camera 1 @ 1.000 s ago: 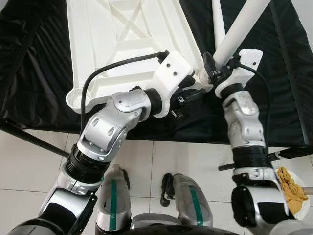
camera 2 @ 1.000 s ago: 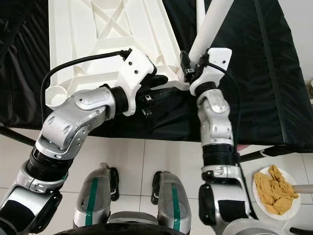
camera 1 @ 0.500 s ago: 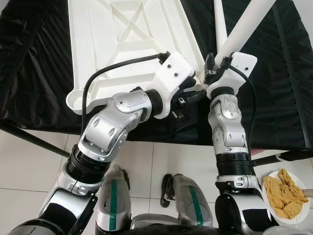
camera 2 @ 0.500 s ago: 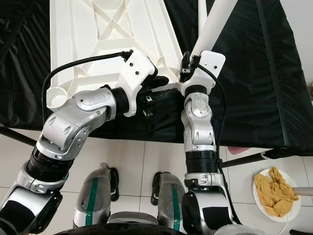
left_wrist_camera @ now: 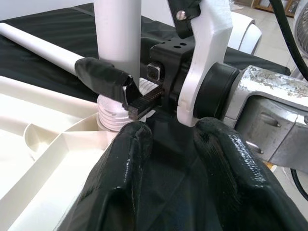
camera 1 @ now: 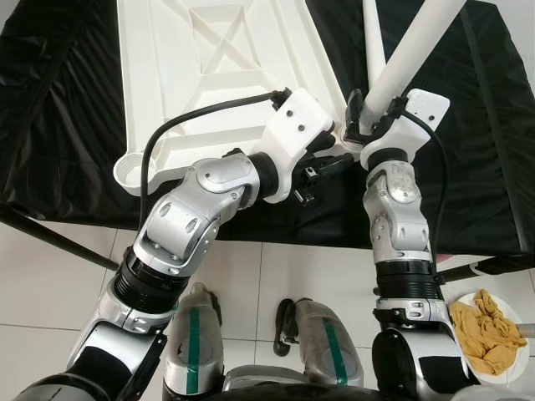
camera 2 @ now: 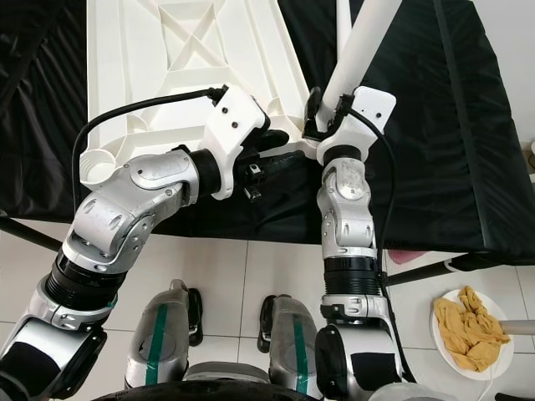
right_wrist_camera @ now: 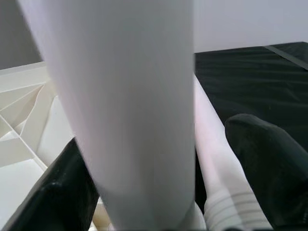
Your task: Building children table
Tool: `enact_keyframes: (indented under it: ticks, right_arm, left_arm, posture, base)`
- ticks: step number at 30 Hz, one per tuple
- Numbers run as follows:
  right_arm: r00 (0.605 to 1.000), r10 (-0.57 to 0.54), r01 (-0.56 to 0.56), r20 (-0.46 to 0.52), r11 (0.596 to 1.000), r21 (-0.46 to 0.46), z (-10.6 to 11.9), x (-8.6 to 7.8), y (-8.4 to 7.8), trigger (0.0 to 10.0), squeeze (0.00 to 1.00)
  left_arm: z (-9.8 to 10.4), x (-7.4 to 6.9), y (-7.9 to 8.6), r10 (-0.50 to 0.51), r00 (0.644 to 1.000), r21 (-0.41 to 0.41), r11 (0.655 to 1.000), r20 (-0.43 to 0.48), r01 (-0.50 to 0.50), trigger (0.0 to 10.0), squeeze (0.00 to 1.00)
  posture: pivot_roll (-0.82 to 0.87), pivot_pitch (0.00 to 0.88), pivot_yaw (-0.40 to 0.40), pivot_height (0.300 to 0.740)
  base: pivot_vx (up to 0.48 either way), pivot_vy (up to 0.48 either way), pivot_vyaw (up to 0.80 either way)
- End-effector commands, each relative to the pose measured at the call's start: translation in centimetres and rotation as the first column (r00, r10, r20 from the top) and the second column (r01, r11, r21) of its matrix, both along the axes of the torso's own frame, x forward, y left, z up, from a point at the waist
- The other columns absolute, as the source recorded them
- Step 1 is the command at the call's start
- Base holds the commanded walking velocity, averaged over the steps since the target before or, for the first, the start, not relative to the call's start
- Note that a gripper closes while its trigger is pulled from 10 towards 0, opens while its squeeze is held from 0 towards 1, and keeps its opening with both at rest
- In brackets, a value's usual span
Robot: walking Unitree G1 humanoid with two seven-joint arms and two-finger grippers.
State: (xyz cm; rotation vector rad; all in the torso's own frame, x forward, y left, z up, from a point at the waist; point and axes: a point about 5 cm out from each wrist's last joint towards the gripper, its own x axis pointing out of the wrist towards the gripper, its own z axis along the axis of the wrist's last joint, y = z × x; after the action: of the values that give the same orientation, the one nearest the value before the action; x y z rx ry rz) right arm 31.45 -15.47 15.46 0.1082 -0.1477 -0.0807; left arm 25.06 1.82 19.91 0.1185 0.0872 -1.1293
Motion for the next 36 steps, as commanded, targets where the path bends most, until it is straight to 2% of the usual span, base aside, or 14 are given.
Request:
enact_keyframes:
  ticks: [1,2,4,6,7,8,11,15,22,32,33,34,35,36]
  right_arm:
    - [0.999,0.035,-0.035,-0.009,0.999,0.005,-0.1,0.1,-0.5,10.0,1.00]
    - [0.994,0.107,-0.107,0.002,0.994,-0.004,0.2,0.4,-0.8,10.0,1.00]
    - [0.994,0.107,-0.107,0.002,0.994,-0.004,0.2,0.4,-0.8,10.0,1.00]
    - [0.986,0.165,-0.165,0.009,0.986,-0.028,0.5,0.6,-1.2,10.0,0.93]
    - [0.975,0.223,-0.222,0.012,0.974,-0.051,0.7,0.8,-1.5,10.0,0.00]
    - [0.958,0.288,-0.286,0.014,0.955,-0.075,0.9,1.1,-1.9,10.0,0.00]
    - [0.958,0.288,-0.286,0.014,0.955,-0.075,0.9,1.1,-1.9,10.0,0.00]
    - [0.872,0.490,-0.482,0.005,0.860,-0.167,1.6,1.5,-3.1,10.0,0.00]
    - [0.820,0.570,-0.569,-0.048,0.804,-0.174,1.3,1.8,-4.0,10.0,0.00]
    - [0.780,0.618,-0.624,-0.098,0.760,-0.181,0.5,2.0,-4.7,10.0,0.00]
    - [0.781,0.616,-0.625,-0.107,0.761,-0.174,0.3,2.1,-4.9,6.6,0.00]
    - [0.781,0.616,-0.625,-0.107,0.761,-0.174,0.3,2.1,-4.9,6.6,0.00]
    - [0.778,0.619,-0.628,-0.109,0.760,-0.166,0.2,2.1,-5.1,0.0,0.00]
    - [0.773,0.626,-0.634,-0.103,0.757,-0.157,0.3,2.1,-5.3,0.0,0.00]
  left_arm:
    - [0.0,0.1,-0.1,0.021,1.000,0.003,1.000,0.002,-0.021,10.0,0.00]
    - [0.0,0.1,0.0,0.028,1.000,0.001,1.000,0.003,-0.028,10.0,0.00]
    - [0.0,0.1,0.0,0.028,1.000,0.001,1.000,0.003,-0.028,10.0,0.00]
    - [0.1,0.2,0.0,0.033,0.999,0.000,0.999,0.004,-0.033,10.0,0.00]
    - [0.1,0.3,0.1,0.036,0.999,-0.002,0.999,0.005,-0.036,10.0,0.00]
    - [0.2,0.4,0.1,0.039,0.999,-0.003,0.999,0.006,-0.039,10.0,0.00]
    - [0.2,0.4,0.1,0.039,0.999,-0.003,0.999,0.006,-0.039,10.0,0.00]
    - [0.4,0.6,0.1,0.041,0.999,-0.007,0.999,0.011,-0.041,10.0,0.00]
    - [0.4,0.5,0.2,0.041,0.999,-0.005,0.999,0.010,-0.041,10.0,0.00]
    - [0.4,0.3,0.3,0.036,0.999,-0.001,0.999,0.002,-0.036,10.0,0.00]
    - [0.4,0.3,0.3,0.035,0.999,-0.001,0.999,0.000,-0.035,10.0,0.00]
    - [0.4,0.3,0.3,0.035,0.999,-0.001,0.999,0.000,-0.035,10.0,0.00]
    - [0.4,0.3,0.3,0.035,0.999,-0.002,0.999,-0.002,-0.035,10.0,0.00]
    - [0.4,0.3,0.3,0.035,0.999,-0.003,0.999,-0.003,-0.035,10.0,0.00]
  posture:
    - [0.06,0.024,-0.066,0.740]
    - [0.06,0.027,-0.065,0.740]
    - [0.06,0.027,-0.065,0.740]
    - [0.06,0.029,-0.064,0.740]
    - [0.06,0.030,-0.063,0.740]
    - [0.06,0.030,-0.061,0.740]
    - [0.06,0.030,-0.061,0.740]
    - [0.06,0.035,-0.057,0.740]
    - [0.07,0.038,-0.053,0.740]
    - [0.07,0.053,-0.051,0.740]
    - [0.07,0.053,-0.050,0.740]
    - [0.07,0.053,-0.050,0.740]
    - [0.07,0.053,-0.052,0.740]
    - [0.07,0.053,-0.052,0.740]
  base:
    - [0.000,0.000,0.00]
    - [0.000,0.000,0.00]
    - [0.000,0.000,0.00]
    - [0.000,0.000,0.00]
    - [0.000,0.000,0.00]
    - [0.000,0.000,0.00]
    - [0.000,0.000,0.00]
    - [0.000,0.000,0.00]
    - [0.000,0.000,0.00]
    - [0.000,0.000,0.00]
    - [0.000,0.000,0.00]
    - [0.000,0.000,0.00]
    - [0.000,0.000,0.00]
    - [0.000,0.000,0.00]
